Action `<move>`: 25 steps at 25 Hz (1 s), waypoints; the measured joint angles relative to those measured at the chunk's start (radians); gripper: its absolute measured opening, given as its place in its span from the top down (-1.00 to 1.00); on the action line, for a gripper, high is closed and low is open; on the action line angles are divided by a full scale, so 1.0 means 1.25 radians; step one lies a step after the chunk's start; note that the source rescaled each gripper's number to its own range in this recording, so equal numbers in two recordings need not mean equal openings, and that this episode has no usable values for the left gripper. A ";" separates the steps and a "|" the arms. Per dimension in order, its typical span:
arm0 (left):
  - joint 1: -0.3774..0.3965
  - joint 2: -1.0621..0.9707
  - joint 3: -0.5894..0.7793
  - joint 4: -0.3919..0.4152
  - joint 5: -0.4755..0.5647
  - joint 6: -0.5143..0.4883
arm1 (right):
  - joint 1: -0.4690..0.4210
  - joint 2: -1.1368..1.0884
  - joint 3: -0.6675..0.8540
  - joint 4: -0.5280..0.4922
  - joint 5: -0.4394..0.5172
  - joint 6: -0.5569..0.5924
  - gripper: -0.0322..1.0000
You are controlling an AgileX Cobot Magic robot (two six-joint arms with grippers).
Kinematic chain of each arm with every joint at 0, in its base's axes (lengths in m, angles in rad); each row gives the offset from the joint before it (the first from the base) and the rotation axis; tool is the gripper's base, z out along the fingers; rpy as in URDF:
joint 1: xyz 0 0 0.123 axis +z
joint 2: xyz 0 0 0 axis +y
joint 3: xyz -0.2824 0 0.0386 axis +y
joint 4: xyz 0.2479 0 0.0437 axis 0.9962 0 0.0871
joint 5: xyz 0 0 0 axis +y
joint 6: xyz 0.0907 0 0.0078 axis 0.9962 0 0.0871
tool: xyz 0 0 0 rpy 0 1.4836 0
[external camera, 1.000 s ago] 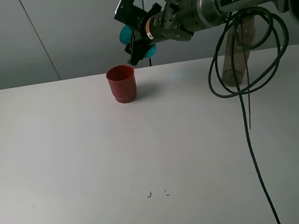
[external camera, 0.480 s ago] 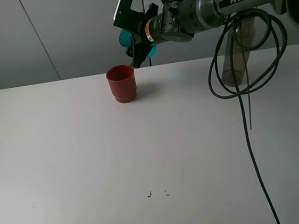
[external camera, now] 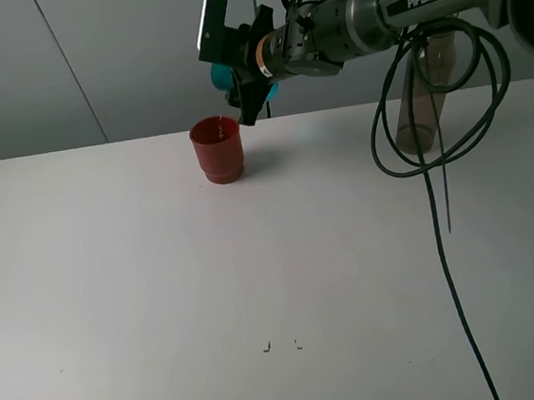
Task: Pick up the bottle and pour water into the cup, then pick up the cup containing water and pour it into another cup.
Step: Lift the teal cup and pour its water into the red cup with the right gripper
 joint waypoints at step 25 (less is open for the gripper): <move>0.000 0.000 0.000 0.000 0.000 -0.005 | 0.018 0.000 0.000 -0.049 0.043 -0.108 0.71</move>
